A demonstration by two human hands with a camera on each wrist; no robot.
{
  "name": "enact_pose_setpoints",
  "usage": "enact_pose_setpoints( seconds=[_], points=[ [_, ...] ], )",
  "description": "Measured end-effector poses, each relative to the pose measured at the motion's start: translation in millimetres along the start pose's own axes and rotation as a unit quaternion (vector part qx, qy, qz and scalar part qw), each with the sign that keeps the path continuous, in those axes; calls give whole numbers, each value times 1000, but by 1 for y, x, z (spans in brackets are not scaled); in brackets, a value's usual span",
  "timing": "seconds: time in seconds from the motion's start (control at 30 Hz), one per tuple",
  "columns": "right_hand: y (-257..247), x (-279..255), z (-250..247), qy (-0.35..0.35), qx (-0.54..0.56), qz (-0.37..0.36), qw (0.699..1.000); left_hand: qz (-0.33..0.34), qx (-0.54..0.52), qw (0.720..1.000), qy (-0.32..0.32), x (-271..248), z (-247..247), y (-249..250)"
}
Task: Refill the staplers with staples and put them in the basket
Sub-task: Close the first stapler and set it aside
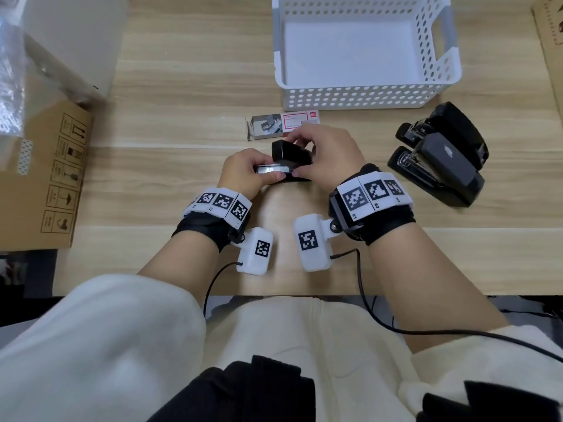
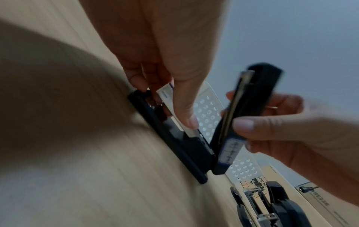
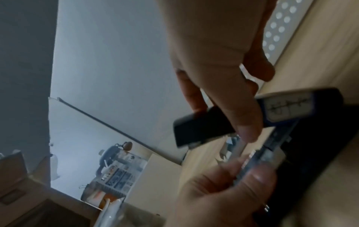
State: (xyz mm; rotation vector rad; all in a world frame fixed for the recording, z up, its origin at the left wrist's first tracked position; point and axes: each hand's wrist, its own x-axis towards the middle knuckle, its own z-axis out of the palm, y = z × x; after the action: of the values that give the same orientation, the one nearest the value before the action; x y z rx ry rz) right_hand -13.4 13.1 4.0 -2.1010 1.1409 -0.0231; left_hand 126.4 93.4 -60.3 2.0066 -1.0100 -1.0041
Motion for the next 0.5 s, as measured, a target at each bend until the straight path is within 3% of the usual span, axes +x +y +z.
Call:
enact_pose_setpoints(
  seconds=[0.2, 0.33, 0.5],
  points=[
    [20, 6, 19, -6, -97, 27, 995, -7, -52, 999, -9, -5, -6, -5],
    [30, 5, 22, -14, -28, 67, 997, -8, -65, 998, 2, -9, -11, -6],
    [11, 8, 31, -69, 37, 55, 995, -58, -93, 992, 55, -9, -27, -16]
  ],
)
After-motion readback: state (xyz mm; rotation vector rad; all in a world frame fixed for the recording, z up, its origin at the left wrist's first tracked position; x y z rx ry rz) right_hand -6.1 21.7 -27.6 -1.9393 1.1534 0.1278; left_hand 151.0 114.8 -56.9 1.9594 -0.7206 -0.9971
